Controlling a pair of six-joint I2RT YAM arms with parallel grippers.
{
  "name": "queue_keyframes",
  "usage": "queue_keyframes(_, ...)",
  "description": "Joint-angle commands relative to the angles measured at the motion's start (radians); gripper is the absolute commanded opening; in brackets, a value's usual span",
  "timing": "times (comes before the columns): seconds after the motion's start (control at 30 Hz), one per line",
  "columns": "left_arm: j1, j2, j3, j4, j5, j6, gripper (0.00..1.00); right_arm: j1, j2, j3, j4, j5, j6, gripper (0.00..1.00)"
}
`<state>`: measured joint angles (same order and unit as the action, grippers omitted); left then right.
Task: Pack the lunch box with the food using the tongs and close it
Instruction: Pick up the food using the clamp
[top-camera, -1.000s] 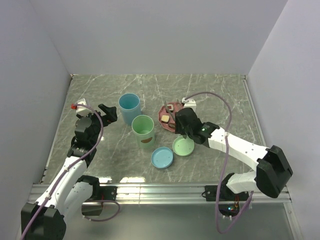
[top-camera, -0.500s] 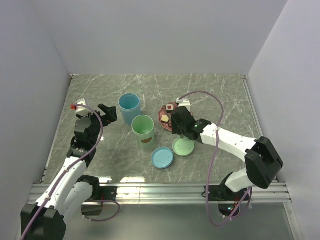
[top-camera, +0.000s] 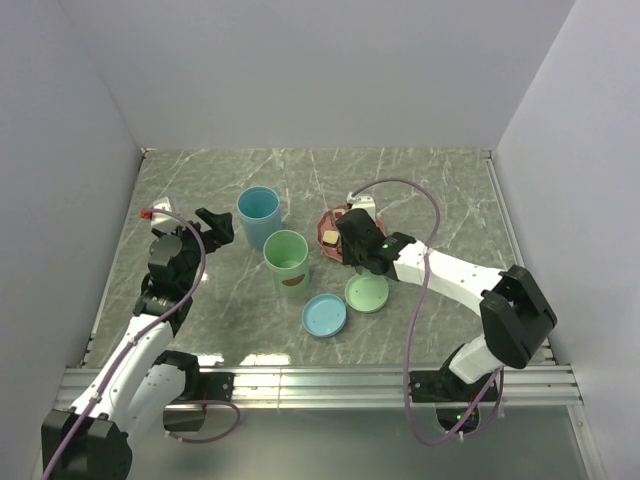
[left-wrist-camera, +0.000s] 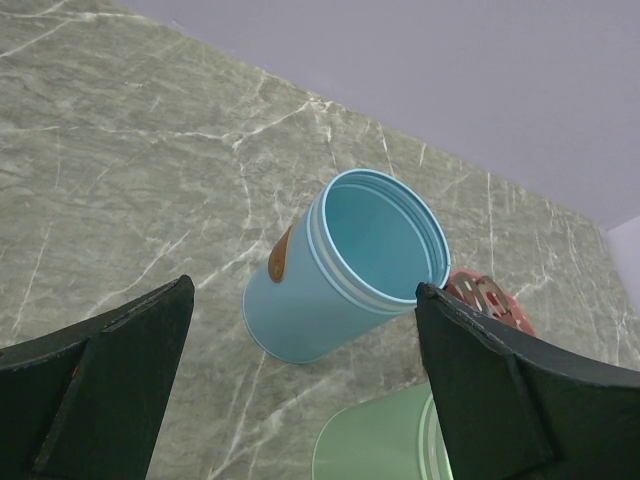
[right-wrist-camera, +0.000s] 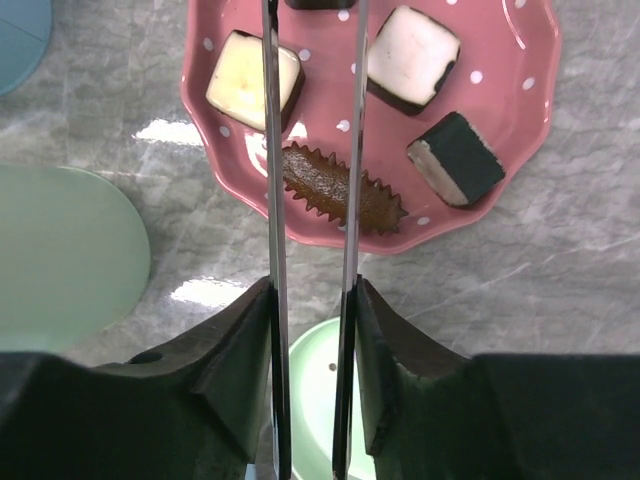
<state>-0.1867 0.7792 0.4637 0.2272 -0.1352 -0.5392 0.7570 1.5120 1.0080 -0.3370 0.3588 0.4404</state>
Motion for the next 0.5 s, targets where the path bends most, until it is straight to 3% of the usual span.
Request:
queue_keyframes(0.0, 0.0, -0.012, 0.01, 0.037, 0.011, 0.002, 1.0, 0.007, 0.004, 0.055, -0.008, 0.04, -0.003, 0.35)
queue_keyframes(0.2, 0.0, -0.018, 0.01, 0.035, 0.014, 0.001, 1.0, 0.008, -0.009, 0.053, -0.019, 0.066, 0.001, 0.3)
queue_keyframes(0.47, 0.0, -0.008, 0.012, 0.04, 0.013, 0.001, 1.0, 0.007, -0.153, 0.08, -0.037, 0.08, -0.04, 0.29)
